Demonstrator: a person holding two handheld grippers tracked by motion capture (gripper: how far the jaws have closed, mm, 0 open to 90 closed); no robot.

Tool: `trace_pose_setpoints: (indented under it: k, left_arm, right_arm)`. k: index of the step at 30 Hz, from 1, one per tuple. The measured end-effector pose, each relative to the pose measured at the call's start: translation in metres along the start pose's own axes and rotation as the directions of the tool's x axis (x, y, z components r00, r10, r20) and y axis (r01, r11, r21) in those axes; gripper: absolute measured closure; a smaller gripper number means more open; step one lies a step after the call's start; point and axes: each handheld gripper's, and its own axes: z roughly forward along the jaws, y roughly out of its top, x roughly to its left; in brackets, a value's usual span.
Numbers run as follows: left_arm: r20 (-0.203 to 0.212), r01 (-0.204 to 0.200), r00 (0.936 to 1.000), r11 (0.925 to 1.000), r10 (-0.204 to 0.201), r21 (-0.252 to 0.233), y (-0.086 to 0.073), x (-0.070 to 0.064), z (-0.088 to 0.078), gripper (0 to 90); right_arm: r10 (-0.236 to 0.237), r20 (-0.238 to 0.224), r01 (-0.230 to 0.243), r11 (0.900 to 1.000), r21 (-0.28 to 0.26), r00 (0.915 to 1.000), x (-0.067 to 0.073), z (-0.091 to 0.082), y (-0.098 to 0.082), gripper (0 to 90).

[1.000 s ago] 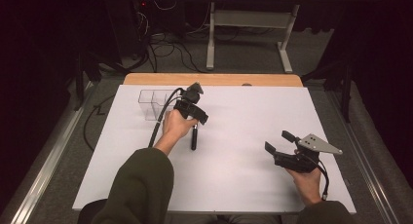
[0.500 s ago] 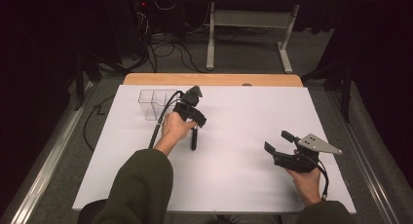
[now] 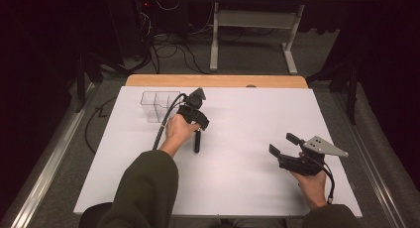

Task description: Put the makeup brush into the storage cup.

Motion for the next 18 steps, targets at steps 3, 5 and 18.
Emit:
trace_pose_setpoints:
  k: [3, 5, 18]
  left_arm:
    - [0.006, -0.004, 1.0, 1.0, 0.004, 0.008, 0.0006, -0.0004, 0.0041, 43.7]
    - [0.005, -0.004, 1.0, 1.0, 0.004, 0.009, 0.0005, -0.0003, 0.0047, 45.6]
    - [0.007, -0.012, 0.9999, 0.9997, 0.012, 0.021, 0.0007, -0.0007, 0.0095, 54.5]
  right_arm:
    - [0.002, -0.003, -0.002, 1.0, 0.001, 1.0, 0.0003, 0.0003, -0.0002, 21.4]
    - [0.0, -0.004, 0.0, 1.0, 0.002, 1.0, 0.0002, 0.0004, -0.0002, 21.4]
    - [-0.009, -0.007, 0.009, 1.0, 0.005, 0.9999, 0.0004, 0.0006, -0.0003, 21.6]
